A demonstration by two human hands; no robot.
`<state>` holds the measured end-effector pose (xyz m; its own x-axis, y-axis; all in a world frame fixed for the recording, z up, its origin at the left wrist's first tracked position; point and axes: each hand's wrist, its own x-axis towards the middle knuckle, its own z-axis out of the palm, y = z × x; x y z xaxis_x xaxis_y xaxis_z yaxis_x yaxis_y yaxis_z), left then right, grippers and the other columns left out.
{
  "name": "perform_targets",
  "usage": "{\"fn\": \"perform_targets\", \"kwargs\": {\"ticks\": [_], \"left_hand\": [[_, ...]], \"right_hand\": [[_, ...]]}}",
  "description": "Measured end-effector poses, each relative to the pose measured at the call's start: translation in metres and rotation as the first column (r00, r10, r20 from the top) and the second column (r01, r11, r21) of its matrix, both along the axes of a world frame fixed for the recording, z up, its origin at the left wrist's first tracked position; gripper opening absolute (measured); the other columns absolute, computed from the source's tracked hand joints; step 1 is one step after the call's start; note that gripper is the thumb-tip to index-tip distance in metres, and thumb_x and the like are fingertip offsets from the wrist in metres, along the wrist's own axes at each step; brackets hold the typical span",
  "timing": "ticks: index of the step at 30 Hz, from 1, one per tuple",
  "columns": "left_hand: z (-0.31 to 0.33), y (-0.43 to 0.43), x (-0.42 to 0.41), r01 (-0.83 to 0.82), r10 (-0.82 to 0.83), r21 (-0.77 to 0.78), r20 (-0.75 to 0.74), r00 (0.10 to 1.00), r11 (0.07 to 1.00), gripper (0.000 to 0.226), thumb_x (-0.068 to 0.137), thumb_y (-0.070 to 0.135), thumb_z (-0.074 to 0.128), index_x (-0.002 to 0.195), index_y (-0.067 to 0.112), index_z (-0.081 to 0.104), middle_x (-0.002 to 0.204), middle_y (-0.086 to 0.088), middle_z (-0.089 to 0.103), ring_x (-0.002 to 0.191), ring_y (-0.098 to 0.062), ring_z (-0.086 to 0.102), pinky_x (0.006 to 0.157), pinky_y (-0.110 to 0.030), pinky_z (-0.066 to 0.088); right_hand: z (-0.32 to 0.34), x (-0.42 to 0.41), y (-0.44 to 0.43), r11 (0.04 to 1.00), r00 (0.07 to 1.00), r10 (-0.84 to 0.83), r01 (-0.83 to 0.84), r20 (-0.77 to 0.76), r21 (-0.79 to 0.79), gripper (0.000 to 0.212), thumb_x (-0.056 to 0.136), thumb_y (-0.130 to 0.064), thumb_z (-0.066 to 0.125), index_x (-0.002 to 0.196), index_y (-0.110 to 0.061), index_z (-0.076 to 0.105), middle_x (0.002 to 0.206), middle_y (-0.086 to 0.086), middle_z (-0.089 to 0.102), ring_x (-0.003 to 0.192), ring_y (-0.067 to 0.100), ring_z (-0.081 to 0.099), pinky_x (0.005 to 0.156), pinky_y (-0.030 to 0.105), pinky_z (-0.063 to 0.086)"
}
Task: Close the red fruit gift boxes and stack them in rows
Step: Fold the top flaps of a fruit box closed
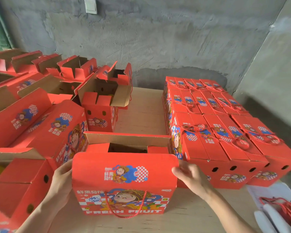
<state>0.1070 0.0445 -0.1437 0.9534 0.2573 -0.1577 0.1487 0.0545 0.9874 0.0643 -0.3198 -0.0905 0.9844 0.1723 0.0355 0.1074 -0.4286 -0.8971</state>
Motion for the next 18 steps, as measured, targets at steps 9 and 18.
{"fn": "perform_targets", "kwargs": {"ticks": [9, 18], "left_hand": [[0.009, -0.007, -0.001, 0.009, -0.008, -0.003, 0.026, 1.0, 1.0, 0.031, 0.096, 0.041, 0.046, 0.09, 0.033, 0.075, 0.078, -0.004, 0.073, 0.069, -0.02, 0.067, 0.067, -0.037, 0.053], [0.01, -0.02, 0.0, -0.159, 0.015, 0.515, 0.273, 0.962, 0.842, 0.016, 0.093, 0.024, 0.055, 0.1, 0.017, 0.067, 0.087, 0.0, 0.065, 0.076, -0.018, 0.061, 0.058, -0.024, 0.048]], "right_hand": [[-0.037, 0.017, 0.04, 0.899, 0.8, -0.303, 0.421, 0.519, -0.124, 0.016, 0.087, 0.006, 0.058, 0.095, -0.005, 0.066, 0.092, 0.003, 0.059, 0.081, 0.008, 0.057, 0.076, 0.021, 0.048], [-0.033, 0.021, 0.041, 0.897, 0.793, -0.357, 0.439, 0.494, -0.057, 0.026, 0.091, -0.007, 0.045, 0.08, 0.001, 0.067, 0.09, 0.008, 0.061, 0.088, 0.016, 0.059, 0.082, 0.015, 0.042]]}}
